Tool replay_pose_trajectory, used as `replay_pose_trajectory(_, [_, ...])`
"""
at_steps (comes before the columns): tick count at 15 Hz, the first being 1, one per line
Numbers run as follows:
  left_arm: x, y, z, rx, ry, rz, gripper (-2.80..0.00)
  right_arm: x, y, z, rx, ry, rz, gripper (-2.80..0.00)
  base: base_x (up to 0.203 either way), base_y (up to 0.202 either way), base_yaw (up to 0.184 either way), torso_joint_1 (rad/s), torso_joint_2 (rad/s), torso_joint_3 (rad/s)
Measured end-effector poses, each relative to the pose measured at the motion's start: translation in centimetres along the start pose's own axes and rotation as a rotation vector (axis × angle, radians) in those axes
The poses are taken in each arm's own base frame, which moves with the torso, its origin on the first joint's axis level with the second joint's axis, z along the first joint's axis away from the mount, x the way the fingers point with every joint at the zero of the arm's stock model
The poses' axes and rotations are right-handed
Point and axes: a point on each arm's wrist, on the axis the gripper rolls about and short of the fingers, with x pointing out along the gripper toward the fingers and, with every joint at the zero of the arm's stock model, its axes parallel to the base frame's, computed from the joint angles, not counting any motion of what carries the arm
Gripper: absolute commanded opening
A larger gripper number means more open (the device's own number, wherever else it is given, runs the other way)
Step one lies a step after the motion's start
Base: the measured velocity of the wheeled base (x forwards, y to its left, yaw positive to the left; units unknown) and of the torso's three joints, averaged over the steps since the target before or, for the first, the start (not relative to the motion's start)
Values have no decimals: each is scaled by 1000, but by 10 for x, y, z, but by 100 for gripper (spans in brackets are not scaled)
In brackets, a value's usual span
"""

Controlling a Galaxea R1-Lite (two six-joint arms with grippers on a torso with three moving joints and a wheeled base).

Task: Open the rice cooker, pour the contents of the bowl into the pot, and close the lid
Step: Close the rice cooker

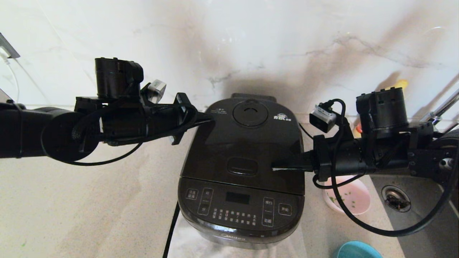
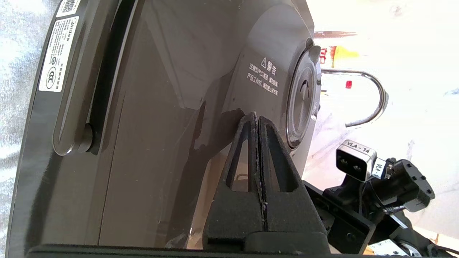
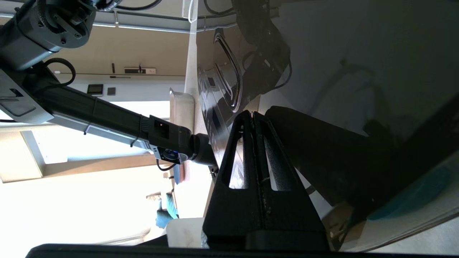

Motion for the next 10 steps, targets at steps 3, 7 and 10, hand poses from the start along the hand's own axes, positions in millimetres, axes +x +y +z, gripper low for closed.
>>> replay_pose_trajectory(3, [2, 9, -5, -7, 6, 17, -280, -1, 1, 1, -4, -3, 1, -280, 0, 0, 0, 0, 0, 0])
replay_pose_trajectory(7, [6, 19, -9, -12, -21, 66, -280, -1, 1, 1, -1, -4, -1, -280, 0, 0, 0, 0, 0, 0])
replay_pose_trajectory(10, [12, 32, -16, -11, -34, 91, -280, 1, -2, 1, 2, -22, -31, -280, 0, 0, 0, 0, 0, 0])
